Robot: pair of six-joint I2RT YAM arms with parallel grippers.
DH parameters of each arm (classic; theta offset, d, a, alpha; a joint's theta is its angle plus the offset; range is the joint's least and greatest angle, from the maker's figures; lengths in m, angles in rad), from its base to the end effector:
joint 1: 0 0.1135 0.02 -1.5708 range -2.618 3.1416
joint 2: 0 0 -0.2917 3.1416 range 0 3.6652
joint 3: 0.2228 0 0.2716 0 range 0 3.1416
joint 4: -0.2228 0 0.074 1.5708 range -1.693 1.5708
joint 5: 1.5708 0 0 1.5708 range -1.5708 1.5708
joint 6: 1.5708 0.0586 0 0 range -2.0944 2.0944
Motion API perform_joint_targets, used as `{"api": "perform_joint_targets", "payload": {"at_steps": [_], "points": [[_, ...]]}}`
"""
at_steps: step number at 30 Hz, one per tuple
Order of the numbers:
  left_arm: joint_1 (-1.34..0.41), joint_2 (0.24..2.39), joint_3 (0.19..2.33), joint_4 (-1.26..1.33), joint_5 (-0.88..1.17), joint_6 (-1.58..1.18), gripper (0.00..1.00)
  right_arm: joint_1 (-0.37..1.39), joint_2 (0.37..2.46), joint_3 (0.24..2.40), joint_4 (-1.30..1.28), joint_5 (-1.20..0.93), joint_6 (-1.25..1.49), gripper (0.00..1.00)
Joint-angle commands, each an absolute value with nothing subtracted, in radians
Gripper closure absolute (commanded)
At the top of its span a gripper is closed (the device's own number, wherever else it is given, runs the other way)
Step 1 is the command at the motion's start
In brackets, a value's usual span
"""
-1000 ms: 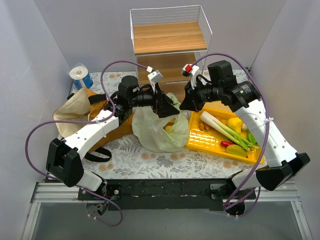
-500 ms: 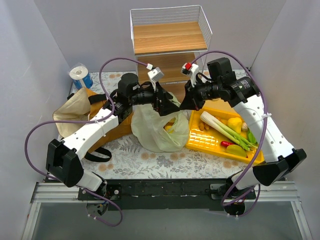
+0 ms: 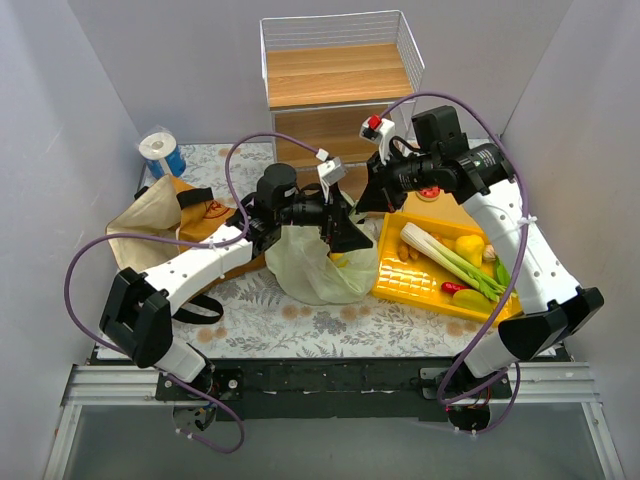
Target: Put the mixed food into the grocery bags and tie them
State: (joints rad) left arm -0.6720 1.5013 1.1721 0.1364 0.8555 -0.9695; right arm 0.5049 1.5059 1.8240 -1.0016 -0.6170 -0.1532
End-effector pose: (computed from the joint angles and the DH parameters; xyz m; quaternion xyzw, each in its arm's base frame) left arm 0.2700 -0.2713 0.3541 0.1567 0.7337 -0.6415 0.1601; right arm 0.2710 0.1885 0.4675 -0.4014 0.7723 0.3416 0.3547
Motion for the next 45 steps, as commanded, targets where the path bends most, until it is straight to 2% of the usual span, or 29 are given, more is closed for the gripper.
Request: {"api": "perform_joint_targets", "payload": {"at_steps": [1,12,15,18,19,22,25,26,28,29,32,36,39,43,45], "points": [[-0.68,1.499,1.143,0.15,0.824,-0.945,0.03,0.502,1.506,1.878,-0.988,-0.637,-0.123,0.99],[-0.68,1.463,1.066,0.074,0.765,-0.931,0.33,0.497,1.5,1.875,-0.93,-0.583,-0.104,0.99],[-0.68,1.462,1.063,0.075,0.762,-0.943,0.46,0.494,1.508,1.868,-0.928,-0.589,-0.106,0.99],[-0.68,1.474,1.075,0.075,0.756,-0.965,0.63,0.495,1.509,1.858,-0.916,-0.595,-0.101,0.99],[-0.68,1.477,1.083,0.075,0.741,-0.976,0.77,0.494,1.509,1.853,-0.911,-0.595,-0.1,0.99],[-0.68,1.476,1.088,0.065,0.674,-1.012,1.0,0.494,1.503,1.848,-0.899,-0.571,-0.091,0.99],[-0.68,1.422,1.077,0.057,0.569,-1.032,1.0,0.494,1.5,1.844,-0.897,-0.508,-0.074,0.99],[-0.678,1.404,1.074,0.051,0.467,-1.037,1.0,0.494,1.502,1.839,-0.896,-0.479,-0.069,0.93],[-0.666,1.367,1.065,0.025,0.373,-1.068,1.0,0.492,1.487,1.821,-0.872,-0.456,-0.043,0.71],[-0.66,1.341,1.06,0.011,0.3,-1.084,1.0,0.491,1.477,1.781,-0.858,-0.446,-0.035,0.49],[-0.624,1.312,1.031,-0.034,0.278,-1.137,1.0,0.492,1.405,1.679,-0.77,-0.422,-0.011,0.32],[-0.614,1.273,0.959,-0.058,0.284,-1.161,1.0,0.526,1.272,1.441,-0.664,-0.355,-0.008,0.31],[-0.611,1.226,0.917,-0.074,0.301,-1.169,1.0,0.573,1.261,1.358,-0.644,-0.31,-0.008,0.35],[-0.611,1.187,0.839,-0.095,0.362,-1.163,1.0,0.699,1.33,1.374,-0.66,-0.192,-0.008,0.46],[-0.611,1.177,0.821,-0.104,0.38,-1.166,1.0,0.759,1.373,1.382,-0.657,-0.146,-0.008,0.48]]}}
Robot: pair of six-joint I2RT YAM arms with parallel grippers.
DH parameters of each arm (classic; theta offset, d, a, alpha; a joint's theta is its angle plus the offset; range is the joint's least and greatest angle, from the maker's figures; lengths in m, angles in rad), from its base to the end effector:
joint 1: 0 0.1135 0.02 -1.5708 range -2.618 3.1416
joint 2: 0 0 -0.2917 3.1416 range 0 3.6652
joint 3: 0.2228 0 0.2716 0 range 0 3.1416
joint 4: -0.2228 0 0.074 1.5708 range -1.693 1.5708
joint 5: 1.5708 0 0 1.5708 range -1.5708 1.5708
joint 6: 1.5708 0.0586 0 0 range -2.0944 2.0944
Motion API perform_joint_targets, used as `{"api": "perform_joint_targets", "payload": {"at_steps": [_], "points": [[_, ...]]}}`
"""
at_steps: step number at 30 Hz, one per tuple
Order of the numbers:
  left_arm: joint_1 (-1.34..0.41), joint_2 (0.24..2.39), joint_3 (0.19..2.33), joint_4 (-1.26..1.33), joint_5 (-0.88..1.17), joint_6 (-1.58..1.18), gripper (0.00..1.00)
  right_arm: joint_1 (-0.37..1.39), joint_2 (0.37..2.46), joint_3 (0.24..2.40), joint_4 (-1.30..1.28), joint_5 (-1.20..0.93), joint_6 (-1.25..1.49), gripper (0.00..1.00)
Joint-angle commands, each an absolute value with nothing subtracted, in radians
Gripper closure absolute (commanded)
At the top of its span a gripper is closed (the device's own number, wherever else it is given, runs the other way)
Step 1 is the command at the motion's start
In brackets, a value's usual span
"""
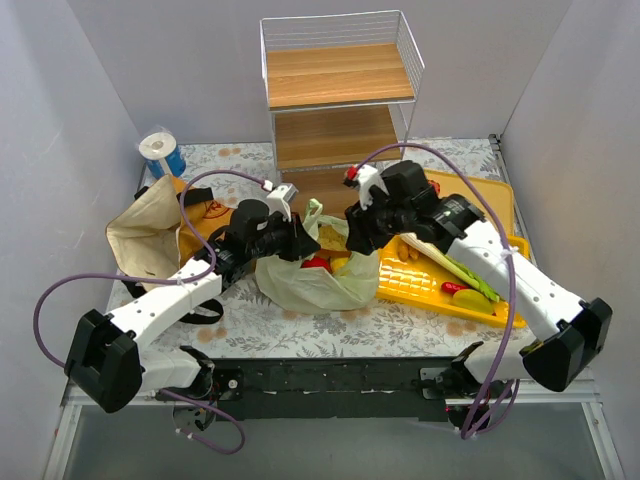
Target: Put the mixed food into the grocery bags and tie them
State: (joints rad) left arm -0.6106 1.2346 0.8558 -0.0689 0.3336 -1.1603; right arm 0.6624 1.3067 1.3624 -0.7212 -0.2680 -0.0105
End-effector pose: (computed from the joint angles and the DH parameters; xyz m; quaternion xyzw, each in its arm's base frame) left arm 0.2419 -0.1927 0.2907 -0.1414 0.8273 -0.4955 0.2236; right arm 0.2330 0.2014 0.3892 -0.3494 0.8220 0.2526 0.3721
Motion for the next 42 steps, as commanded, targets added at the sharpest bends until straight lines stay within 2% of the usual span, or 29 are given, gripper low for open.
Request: {"api": "perform_joint_targets", "payload": {"at_steps": [1,4,12,15,16,19,26,29,32,33,36,42], "points": [[-0.612,1.164,0.815,-0.113,0.388,-1.166,1.0,0.776,1.387,1.376,-0.655,-0.129,-0.008,0.51],[-0.612,1.141,0.804,-0.136,0.368,-1.164,1.0,0.811,1.428,1.355,-0.643,-0.104,-0.008,0.56],[-0.612,1.097,0.781,-0.156,0.333,-1.181,1.0,0.85,1.47,1.218,-0.656,-0.061,0.003,0.59],[-0.611,1.095,0.773,-0.156,0.331,-1.189,1.0,0.87,1.462,1.172,-0.669,-0.063,-0.03,0.53],[-0.612,1.095,0.775,-0.155,0.331,-1.189,1.0,0.873,1.456,1.163,-0.664,-0.067,-0.035,0.46],[-0.611,1.098,0.776,-0.156,0.334,-1.187,1.0,0.882,1.453,1.146,-0.653,-0.098,-0.06,0.35],[-0.611,1.098,0.788,-0.164,0.319,-1.177,1.0,0.937,1.5,1.132,-0.704,-0.028,-0.106,0.32],[-0.612,1.097,0.795,-0.172,0.304,-1.172,1.0,0.946,1.525,1.121,-0.736,0.056,-0.1,0.37],[-0.611,1.088,0.799,-0.179,0.287,-1.17,1.0,0.948,1.545,1.114,-0.767,0.173,-0.083,0.56],[-0.611,1.085,0.801,-0.178,0.284,-1.17,1.0,0.948,1.543,1.115,-0.769,0.195,-0.08,0.7],[-0.611,1.075,0.821,-0.199,0.275,-1.169,1.0,0.948,1.526,1.196,-0.784,0.232,-0.058,0.98],[-0.611,1.026,0.919,-0.244,0.196,-1.172,1.0,0.943,1.48,1.595,-0.897,0.397,0.017,0.99]]}}
